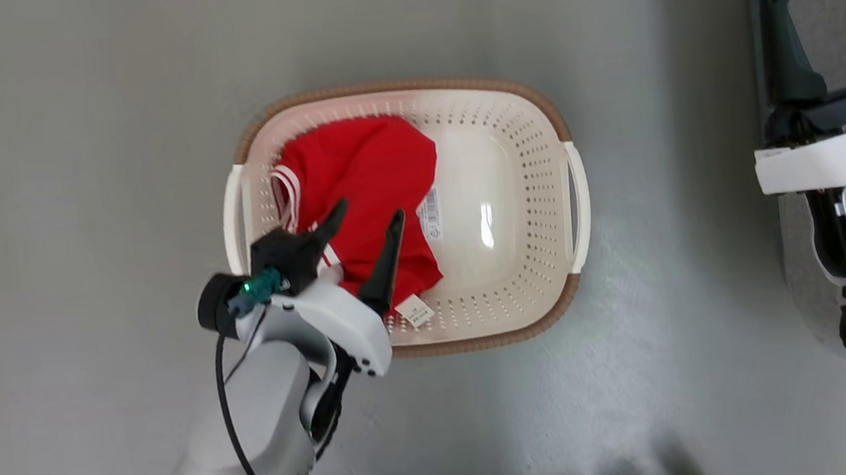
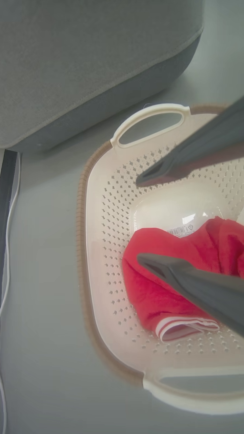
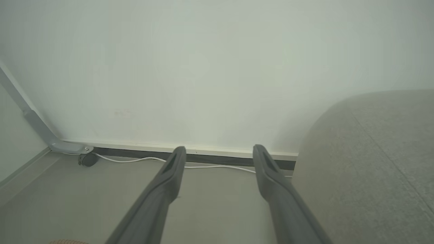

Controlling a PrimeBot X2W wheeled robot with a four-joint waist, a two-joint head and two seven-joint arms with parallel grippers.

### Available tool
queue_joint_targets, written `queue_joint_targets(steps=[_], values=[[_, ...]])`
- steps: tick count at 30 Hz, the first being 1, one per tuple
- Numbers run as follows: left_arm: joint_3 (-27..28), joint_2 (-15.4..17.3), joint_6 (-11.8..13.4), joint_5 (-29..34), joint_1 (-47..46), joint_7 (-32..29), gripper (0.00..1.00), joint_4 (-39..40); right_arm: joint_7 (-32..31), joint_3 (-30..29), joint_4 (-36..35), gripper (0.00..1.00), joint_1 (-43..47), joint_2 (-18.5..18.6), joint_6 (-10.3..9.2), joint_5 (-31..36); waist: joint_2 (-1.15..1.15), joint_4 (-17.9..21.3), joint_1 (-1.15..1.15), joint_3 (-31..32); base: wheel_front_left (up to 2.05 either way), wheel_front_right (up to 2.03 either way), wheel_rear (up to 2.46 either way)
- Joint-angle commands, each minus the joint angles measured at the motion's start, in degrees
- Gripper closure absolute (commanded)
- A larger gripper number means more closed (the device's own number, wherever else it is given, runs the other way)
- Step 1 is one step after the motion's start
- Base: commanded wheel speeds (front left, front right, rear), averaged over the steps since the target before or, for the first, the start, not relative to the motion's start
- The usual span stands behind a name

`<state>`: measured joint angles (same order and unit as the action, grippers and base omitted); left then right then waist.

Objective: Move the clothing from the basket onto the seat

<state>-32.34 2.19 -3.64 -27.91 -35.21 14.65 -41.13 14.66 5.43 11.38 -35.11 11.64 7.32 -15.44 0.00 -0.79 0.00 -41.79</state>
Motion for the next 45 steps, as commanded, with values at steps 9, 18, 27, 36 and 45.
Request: queue_joint_targets(steps=[9,18,27,36,45], values=[[-2.46,0.69,2.3,-0.41,-10.08,0.35,0.0,-9.75,0.34,2.49,-5.0,0.0,-2.31,-0.16,0.17,0.69,0.0,2.79,0.0,-8.43,0.0,0.0,0.0],[-11.43,0.69,4.67,0.34,-20.09,0.12,0.0,-21.1,0.34,3.53,-6.62,0.0,-3.15,-0.85,0.17,0.87,0.0,4.47,0.0,-12.21,0.0,0.0,0.0],[-20.38,0.69,9.95,0.88,-25.77,-6.92,0.0,-26.14,0.34,4.33,-7.27,0.0,-3.39,-2.09,0.17,0.72,0.0,5.79,0.0,-14.48,0.0,0.0,0.0],[-26.38,0.69,12.43,2.17,-29.1,-14.47,0.0,-28.25,0.34,4.89,-7.36,0.0,-3.37,-2.71,0.17,0.52,0.0,6.46,0.0,-16.24,0.0,0.0,0.0],[-31.61,0.69,14.15,4.5,-32.79,-16.87,0.0,-29.23,0.34,4.67,-8.1,0.0,-3.73,-3.51,0.17,0.48,0.0,6.84,0.0,-18.28,0.0,0.0,0.0]])
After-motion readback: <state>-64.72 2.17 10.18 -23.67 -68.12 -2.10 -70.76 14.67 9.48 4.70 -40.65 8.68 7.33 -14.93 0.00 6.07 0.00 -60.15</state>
